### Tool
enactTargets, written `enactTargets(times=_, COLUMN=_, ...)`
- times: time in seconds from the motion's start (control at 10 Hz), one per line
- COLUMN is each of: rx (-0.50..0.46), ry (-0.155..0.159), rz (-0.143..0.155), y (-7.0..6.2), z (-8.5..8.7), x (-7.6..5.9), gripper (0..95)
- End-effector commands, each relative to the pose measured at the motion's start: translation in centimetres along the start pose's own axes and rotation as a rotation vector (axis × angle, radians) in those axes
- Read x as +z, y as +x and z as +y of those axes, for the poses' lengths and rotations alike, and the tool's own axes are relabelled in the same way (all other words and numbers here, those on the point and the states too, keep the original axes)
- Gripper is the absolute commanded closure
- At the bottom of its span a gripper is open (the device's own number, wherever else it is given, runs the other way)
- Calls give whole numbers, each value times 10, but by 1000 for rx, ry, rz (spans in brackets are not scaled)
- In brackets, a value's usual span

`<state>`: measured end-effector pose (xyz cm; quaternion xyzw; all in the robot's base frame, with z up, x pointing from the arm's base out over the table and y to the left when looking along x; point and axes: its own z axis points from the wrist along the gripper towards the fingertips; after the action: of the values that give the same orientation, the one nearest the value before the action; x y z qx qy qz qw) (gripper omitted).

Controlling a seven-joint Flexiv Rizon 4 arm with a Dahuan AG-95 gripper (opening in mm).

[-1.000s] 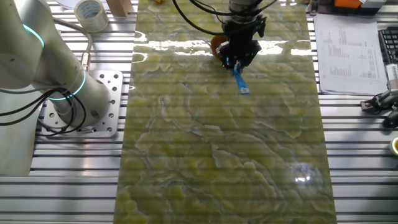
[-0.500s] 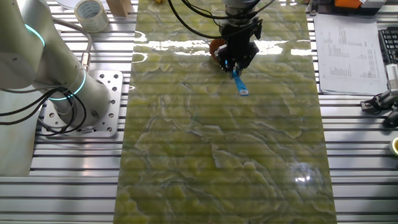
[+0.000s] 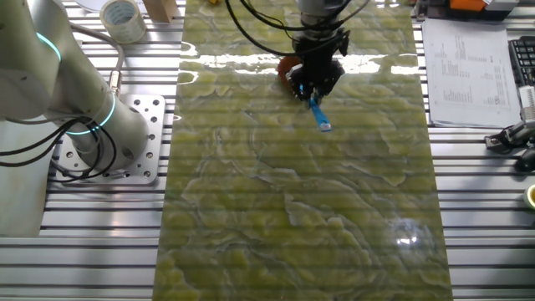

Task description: Scrub the table with a brush

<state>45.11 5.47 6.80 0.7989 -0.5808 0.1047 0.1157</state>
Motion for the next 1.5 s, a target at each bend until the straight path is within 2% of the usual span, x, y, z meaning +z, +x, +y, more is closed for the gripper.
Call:
enactTargets(times=0.1, rx=-23, ry=-13, rz=7, y=-2, z=3, x=1, gripper=950)
enactTargets(times=0.3, rx=-27, ry=-28, rz=20, y=-4, z=9, x=4, gripper=950)
enactTargets(times=0.7, rx=15, ry=-29, rz=12, y=-7, z=9, x=6, gripper=950)
enactTargets(times=1.1, rx=72, ry=-25, rz=16, y=-20, z=3, x=4, gripper=950)
enactTargets(times=1.5, rx=139, ry=-15, rz=24, y=-20, z=-6, x=2, gripper=950)
